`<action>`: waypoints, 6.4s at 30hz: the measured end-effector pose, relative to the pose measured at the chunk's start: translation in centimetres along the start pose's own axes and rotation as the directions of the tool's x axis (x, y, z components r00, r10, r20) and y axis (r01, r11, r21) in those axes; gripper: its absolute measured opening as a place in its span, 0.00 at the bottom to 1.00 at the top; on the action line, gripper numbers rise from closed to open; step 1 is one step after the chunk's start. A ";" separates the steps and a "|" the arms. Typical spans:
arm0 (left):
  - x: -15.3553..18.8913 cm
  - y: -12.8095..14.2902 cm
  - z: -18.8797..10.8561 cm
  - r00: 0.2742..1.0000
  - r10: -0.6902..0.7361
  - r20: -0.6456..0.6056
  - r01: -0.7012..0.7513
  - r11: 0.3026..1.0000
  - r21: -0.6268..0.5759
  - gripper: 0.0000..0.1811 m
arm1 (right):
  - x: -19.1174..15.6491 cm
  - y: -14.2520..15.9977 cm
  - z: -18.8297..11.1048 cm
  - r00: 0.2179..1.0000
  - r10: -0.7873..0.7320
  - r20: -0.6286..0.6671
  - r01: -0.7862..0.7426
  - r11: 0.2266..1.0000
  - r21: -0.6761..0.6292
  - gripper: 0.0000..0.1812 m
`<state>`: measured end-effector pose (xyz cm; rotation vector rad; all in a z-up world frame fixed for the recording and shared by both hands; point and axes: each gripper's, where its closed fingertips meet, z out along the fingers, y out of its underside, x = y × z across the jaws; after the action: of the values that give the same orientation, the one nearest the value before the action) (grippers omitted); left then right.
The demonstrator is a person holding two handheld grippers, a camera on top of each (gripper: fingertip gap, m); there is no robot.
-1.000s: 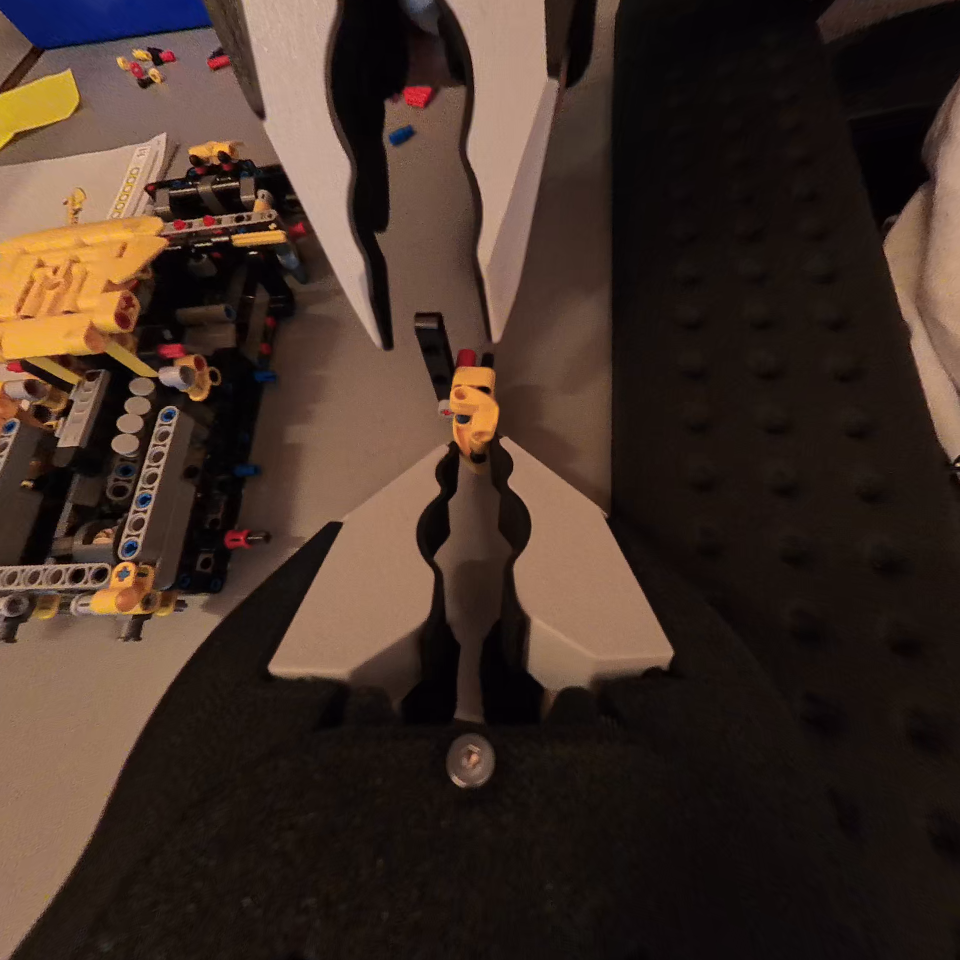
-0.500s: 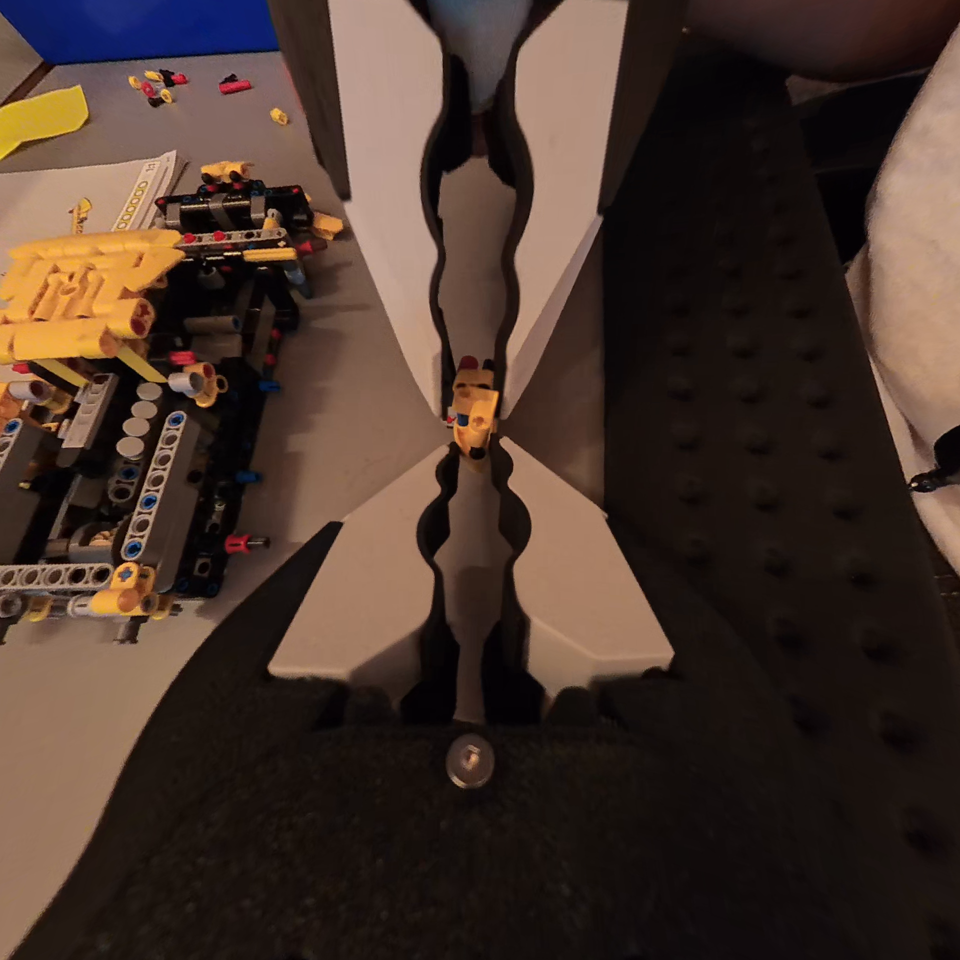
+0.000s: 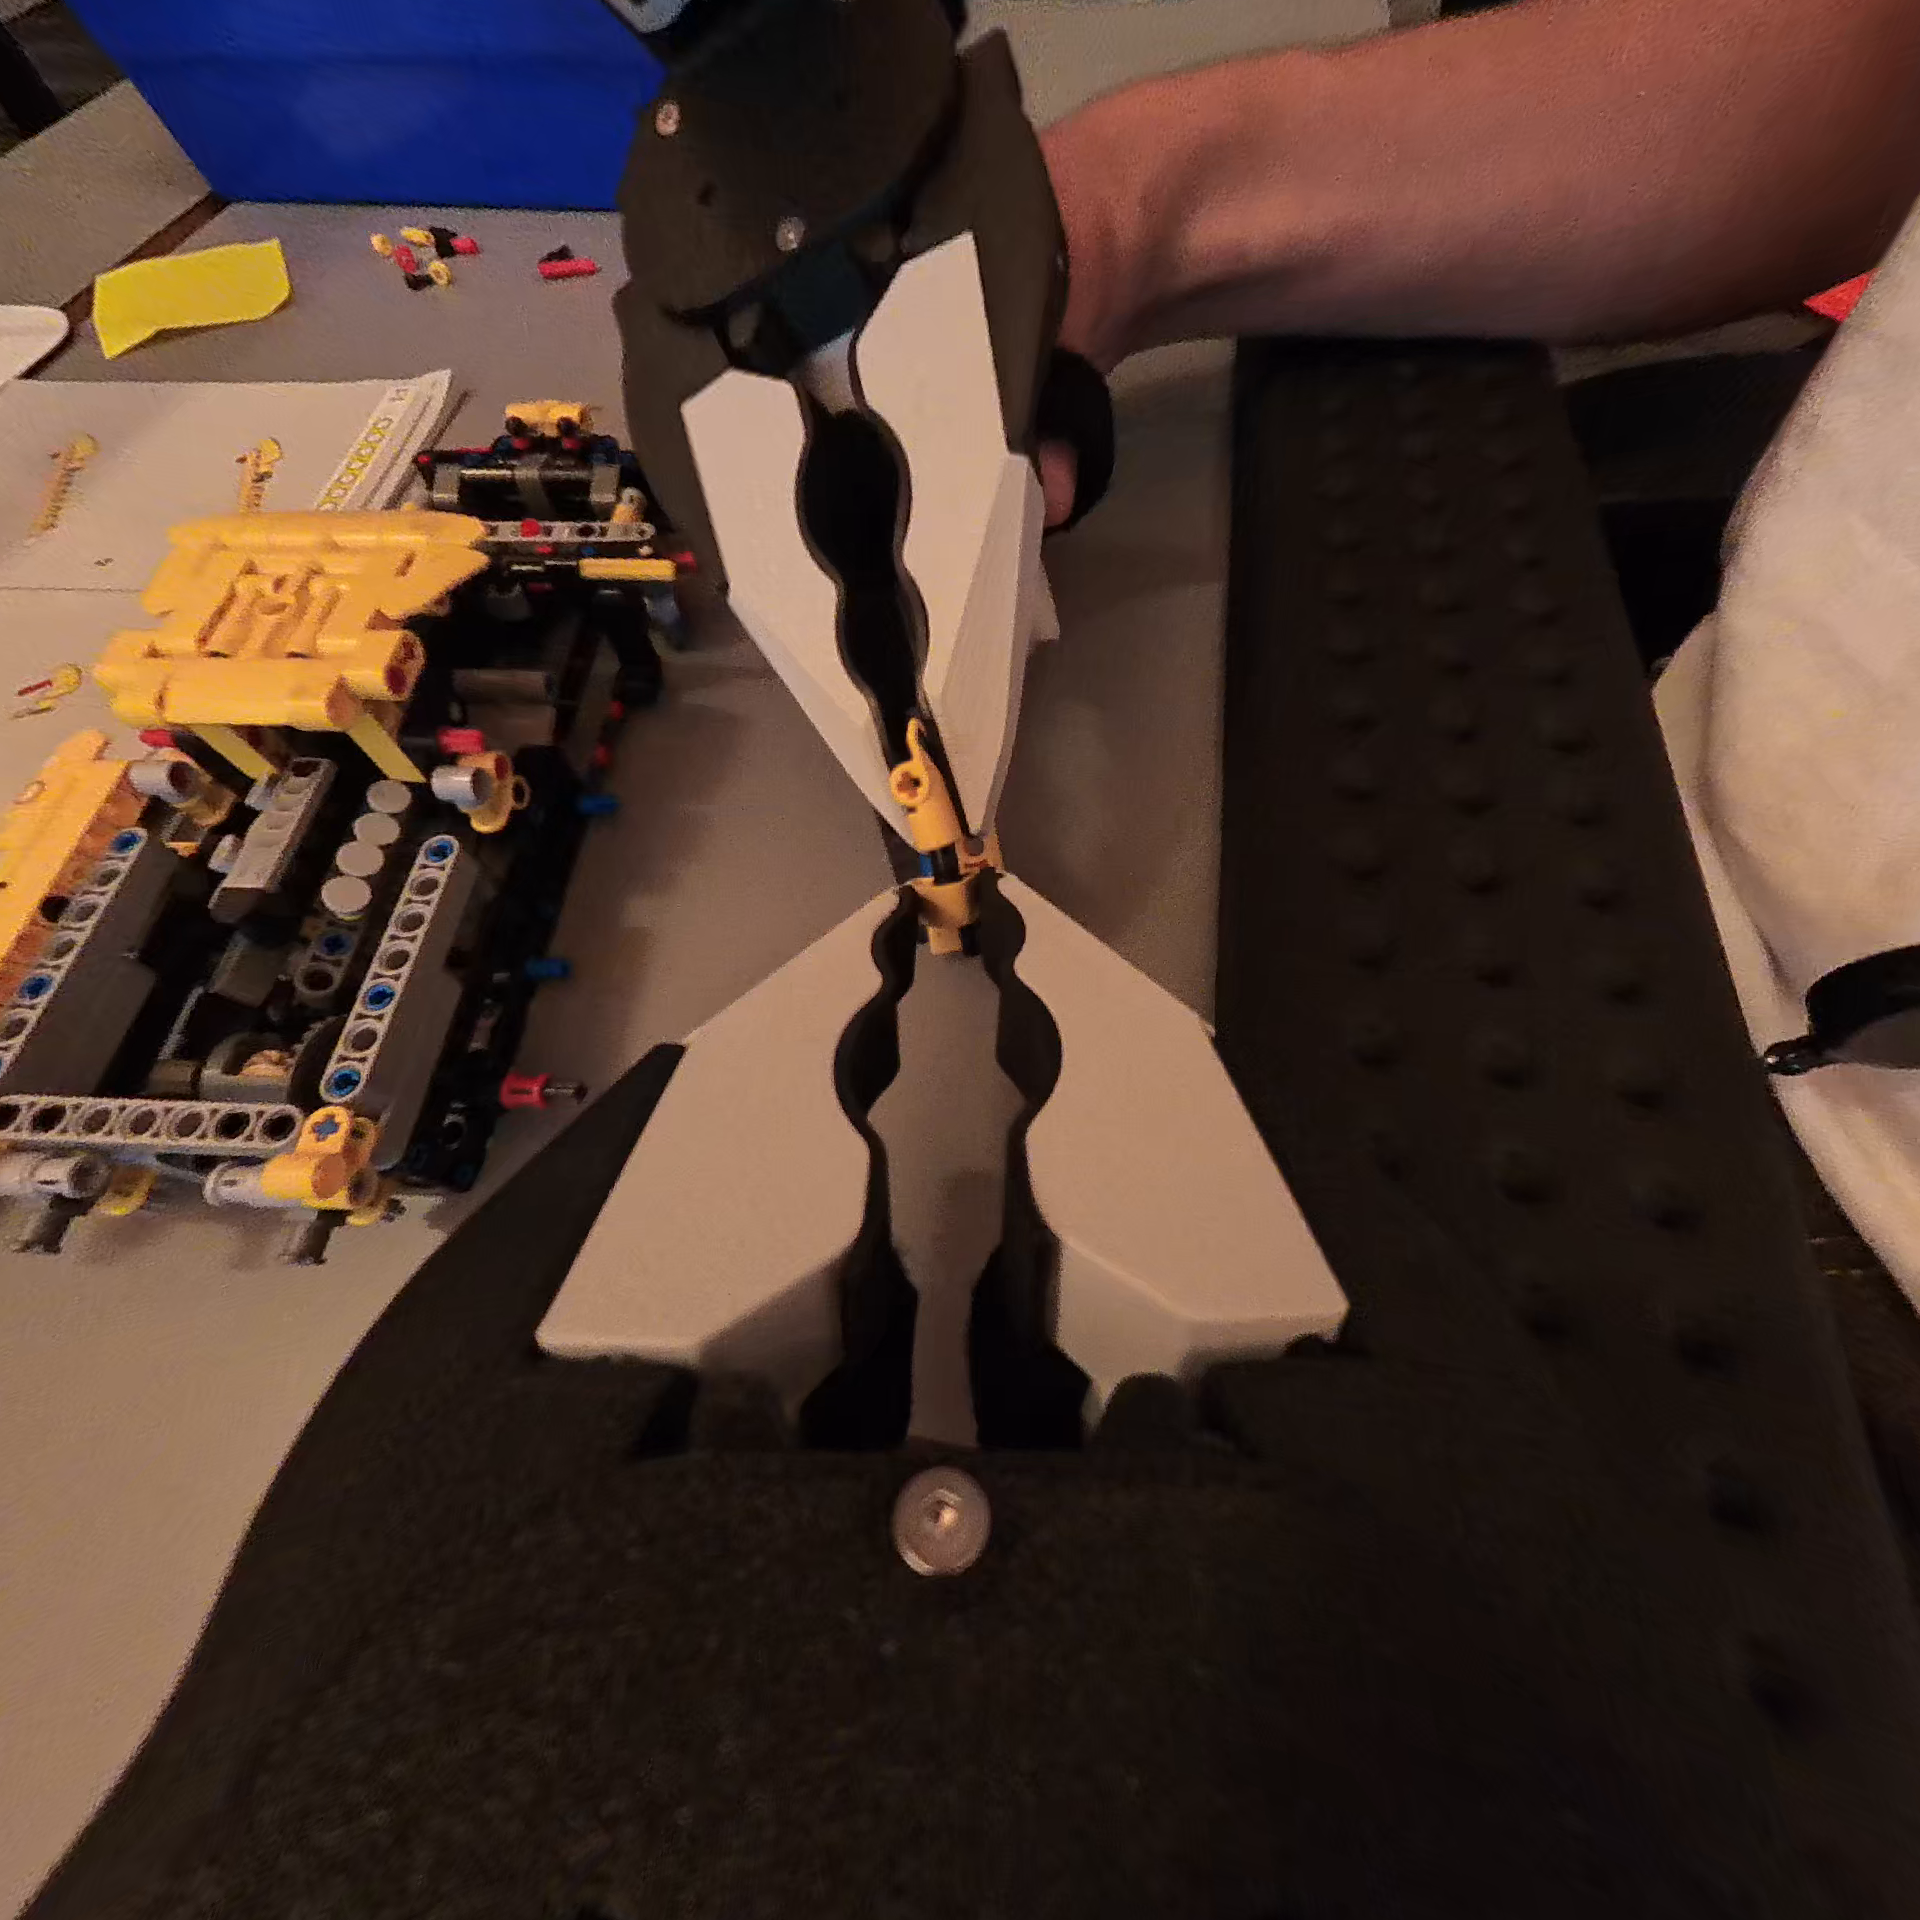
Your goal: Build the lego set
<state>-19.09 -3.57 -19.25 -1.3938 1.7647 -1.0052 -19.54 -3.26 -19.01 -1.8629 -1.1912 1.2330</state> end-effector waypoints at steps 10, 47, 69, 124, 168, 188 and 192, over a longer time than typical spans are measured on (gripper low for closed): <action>-0.1 1.2 1.1 0.997 -0.075 -0.022 0.073 0.995 -0.069 0.12 | 0.5 0.9 -0.1 0.999 0.041 -0.023 -0.042 0.998 -0.046 0.03; -0.6 0.6 1.6 0.940 0.289 0.182 -0.262 0.952 -0.155 0.07 | 0.3 0.6 -0.7 0.925 -0.339 -0.172 0.300 0.929 -0.218 0.02; -0.6 0.0 0.9 0.995 0.058 0.081 -0.055 0.998 -0.039 0.07 | 0.1 -1.2 -1.4 0.965 -0.211 -0.157 0.201 0.976 -0.081 0.04; -0.6 1.6 -0.7 0.950 0.261 0.171 -0.176 0.902 -0.395 0.11 | 0.2 0.4 0.1 0.989 -0.054 -0.138 0.046 0.997 -0.064 0.05; 0.9 -8.6 -1.9 0.944 -0.328 0.022 0.292 0.867 0.403 0.03 | -4.6 -8.1 -3.9 0.927 0.112 0.357 -0.267 0.867 0.420 0.05; 0.8 -6.3 -2.2 0.969 -0.204 0.137 0.165 0.954 0.250 0.07 | -4.4 -7.3 -3.1 0.948 0.114 0.296 -0.224 0.901 0.371 0.03; 0.4 -0.8 -2.7 0.971 -0.089 0.224 0.094 0.996 -0.011 0.21 | -2.5 -5.4 -3.3 0.993 0.081 0.091 -0.105 0.947 0.304 0.03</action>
<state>-21.16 -3.58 -17.25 -1.5493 1.5634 -0.8417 -18.80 -3.30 -12.18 -1.6666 -0.8962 1.4627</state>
